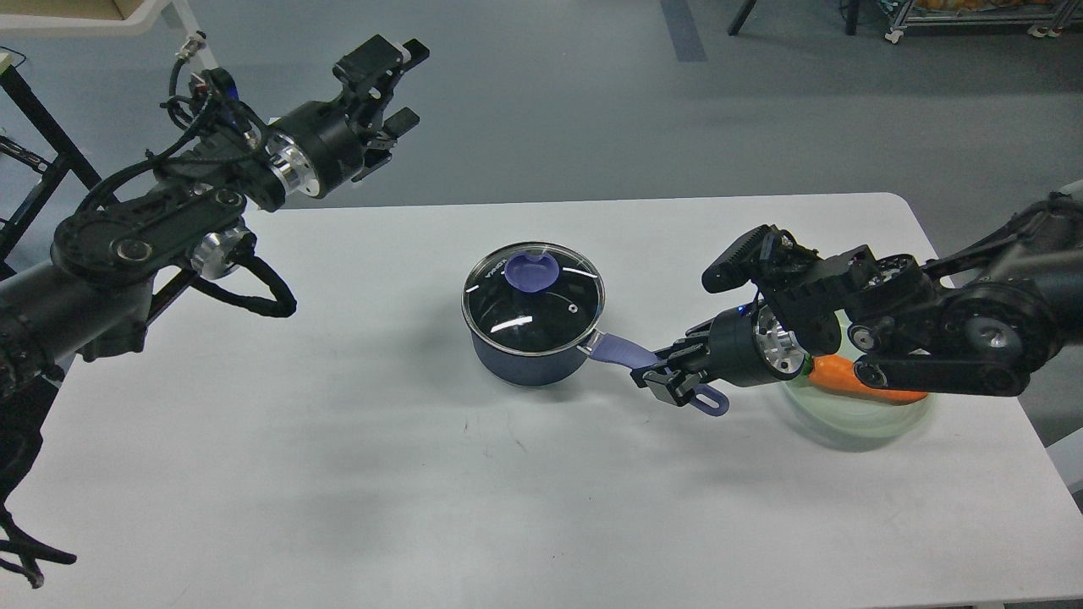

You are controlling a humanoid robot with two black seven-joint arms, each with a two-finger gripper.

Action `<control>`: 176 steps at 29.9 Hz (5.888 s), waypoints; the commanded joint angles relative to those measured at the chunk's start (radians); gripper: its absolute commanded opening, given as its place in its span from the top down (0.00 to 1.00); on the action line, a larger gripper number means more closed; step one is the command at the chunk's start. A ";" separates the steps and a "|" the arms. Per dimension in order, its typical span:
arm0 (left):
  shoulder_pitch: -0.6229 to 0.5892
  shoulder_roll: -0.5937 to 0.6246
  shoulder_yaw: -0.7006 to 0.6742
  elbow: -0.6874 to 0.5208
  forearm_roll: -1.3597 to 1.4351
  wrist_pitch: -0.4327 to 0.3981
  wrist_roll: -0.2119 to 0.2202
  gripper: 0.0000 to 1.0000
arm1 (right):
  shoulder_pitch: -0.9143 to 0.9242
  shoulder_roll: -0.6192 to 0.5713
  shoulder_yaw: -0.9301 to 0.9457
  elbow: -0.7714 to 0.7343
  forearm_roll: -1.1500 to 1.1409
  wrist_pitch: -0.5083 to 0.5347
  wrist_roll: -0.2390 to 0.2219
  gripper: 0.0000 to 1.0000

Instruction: Open pot lid

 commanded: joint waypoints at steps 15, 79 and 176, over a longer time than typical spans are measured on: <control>-0.024 -0.065 0.204 -0.077 0.981 0.256 0.000 0.04 | 0.000 0.002 0.009 0.001 0.005 0.001 0.003 0.74; 0.013 -0.148 0.319 0.024 0.924 0.371 -0.001 0.52 | -0.001 0.007 0.009 -0.002 0.005 0.001 0.003 0.73; 0.103 -0.022 0.032 0.262 -0.784 0.158 -0.082 0.01 | -0.756 -0.159 1.363 -0.174 0.476 -0.270 0.012 0.01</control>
